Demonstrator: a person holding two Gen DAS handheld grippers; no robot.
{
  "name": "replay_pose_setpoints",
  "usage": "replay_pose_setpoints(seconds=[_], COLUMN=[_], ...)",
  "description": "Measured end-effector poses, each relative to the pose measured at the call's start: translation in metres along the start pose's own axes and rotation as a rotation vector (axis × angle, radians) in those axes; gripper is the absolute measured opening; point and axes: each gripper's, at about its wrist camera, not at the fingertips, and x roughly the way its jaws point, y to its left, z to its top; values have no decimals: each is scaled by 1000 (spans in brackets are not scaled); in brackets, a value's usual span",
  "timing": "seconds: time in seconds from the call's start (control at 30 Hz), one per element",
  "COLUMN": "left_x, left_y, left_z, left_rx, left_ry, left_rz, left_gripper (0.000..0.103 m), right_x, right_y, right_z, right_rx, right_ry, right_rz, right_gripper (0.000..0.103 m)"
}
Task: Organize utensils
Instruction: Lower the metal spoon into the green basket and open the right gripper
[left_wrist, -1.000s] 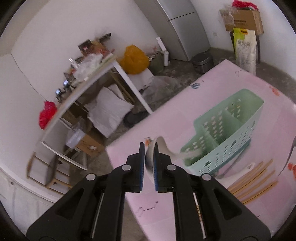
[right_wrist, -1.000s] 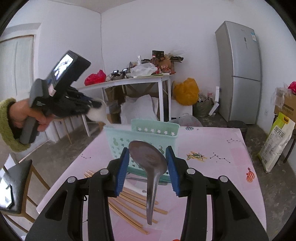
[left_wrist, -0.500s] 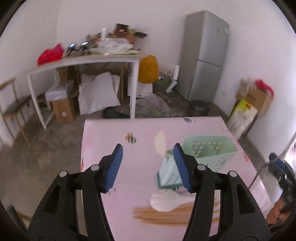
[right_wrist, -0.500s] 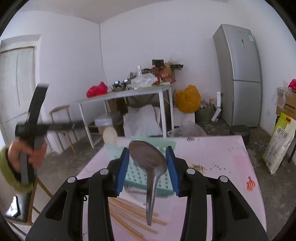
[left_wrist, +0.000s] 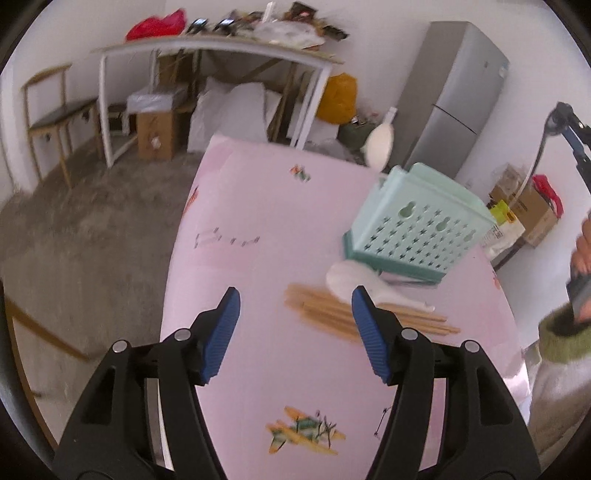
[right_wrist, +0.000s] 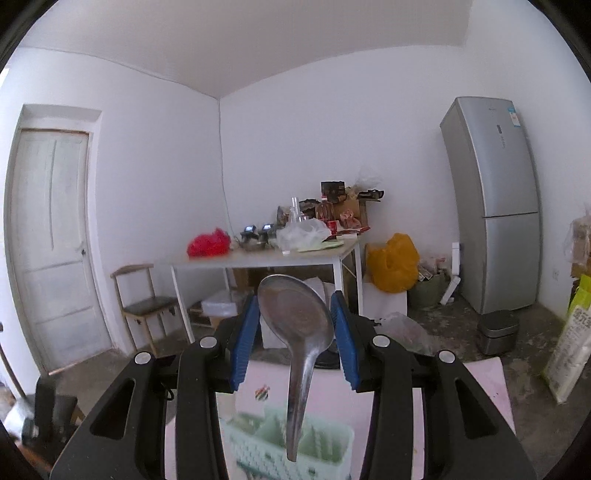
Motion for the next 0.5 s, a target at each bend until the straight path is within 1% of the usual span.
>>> replay_pose_setpoints(seconds=[0.07,0.1,0.2,0.33,0.4,0.5], left_x=[-2,-2,-4,-5,-4,1], left_y=[9,13,21,26,27,28], left_z=[-4,-4,-3,-2,-2,-2], left_rx=[-28,-34,-48,-62,-62,-61], left_ry=[5,7,3,-2,-1,10], left_rz=[8,13,34,47,48,48], left_gripper=[60,60,60,60,60,60], right_x=[18,25,51,70,72,63], right_y=[-1,-1,-7,-18,-21,-27], right_z=[-2,-6,-23,-49,-59,-70], right_rx=[-8,-11,-16,-7,2,19], right_ry=[6,11,54,116,142,166], right_rz=[-14,-19,-46,-73,-81,-87], right_gripper=[38,20,20,20,20,20])
